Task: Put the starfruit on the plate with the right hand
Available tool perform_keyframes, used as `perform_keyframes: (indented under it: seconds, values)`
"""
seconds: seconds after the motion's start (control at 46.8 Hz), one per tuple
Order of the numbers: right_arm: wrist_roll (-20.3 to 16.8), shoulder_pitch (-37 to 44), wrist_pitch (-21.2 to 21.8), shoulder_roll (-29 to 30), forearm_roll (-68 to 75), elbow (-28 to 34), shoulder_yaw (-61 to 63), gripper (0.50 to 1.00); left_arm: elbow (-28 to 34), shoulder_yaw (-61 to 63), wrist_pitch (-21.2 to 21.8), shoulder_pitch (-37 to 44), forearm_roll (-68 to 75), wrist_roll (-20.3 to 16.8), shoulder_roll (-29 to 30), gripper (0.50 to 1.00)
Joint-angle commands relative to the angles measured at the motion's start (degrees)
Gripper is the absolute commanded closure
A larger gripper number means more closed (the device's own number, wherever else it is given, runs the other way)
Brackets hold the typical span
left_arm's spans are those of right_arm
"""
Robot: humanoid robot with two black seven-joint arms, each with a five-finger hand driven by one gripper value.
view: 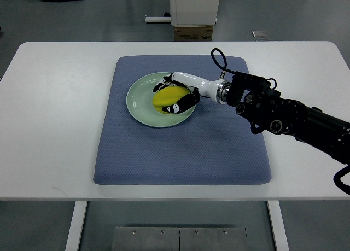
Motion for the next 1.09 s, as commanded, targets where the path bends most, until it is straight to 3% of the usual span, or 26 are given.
perform_keyframes:
  seconds: [0.0,0.128,0.15,0.257,0.342,0.385,0.406,0.77,1.069]
  values:
    - [-0.73,-0.3,-0.17,0.0,0.17,0.09,-0.05,1.0,0.0,0.05,0.01,0.0,-0.01,0.0,0.0,0.5]
    - [-3.01,-0.47,-0.79,0.0,0.44,0.09,0.12,1.0,0.0,-0.04,0.01,0.0,-0.09,0.0,0.0,0.5]
    - [-3.72,-0.47,-0.87,0.0,0.7,0.09,0.21,0.978,0.0,-0.04,0.01,0.0,-0.09,0.0,0.0,0.5]
    - [-6.53,-0.39,-0.96,0.0,3.6,0.09,0.47,0.808,0.0,0.05,0.01,0.0,-0.01,0.0,0.0,0.5]
    - [-6.8,-0.39,-0.96,0.0,5.62,0.09,0.56,0.635,0.0,-0.04,0.01,0.0,-0.01,0.0,0.0,0.5]
    - [-6.89,-0.39,-0.96,0.0,6.15,0.0,0.83,0.52,0.0,0.05,0.01,0.0,-0.01,0.0,0.0,0.5]
    - [-6.97,-0.39,-0.96,0.0,6.33,0.0,0.91,0.503,0.0,-0.04,0.01,0.0,-0.01,0.0,0.0,0.5]
    - [-6.89,-0.12,-0.7,0.0,8.35,0.0,2.85,0.5,0.0,-0.04,0.01,0.0,-0.01,0.0,0.0,0.5]
    - [-6.98,-0.3,-0.17,0.0,10.37,0.09,11.54,0.5,0.0,-0.04,0.01,0.0,-0.01,0.0,0.0,0.5]
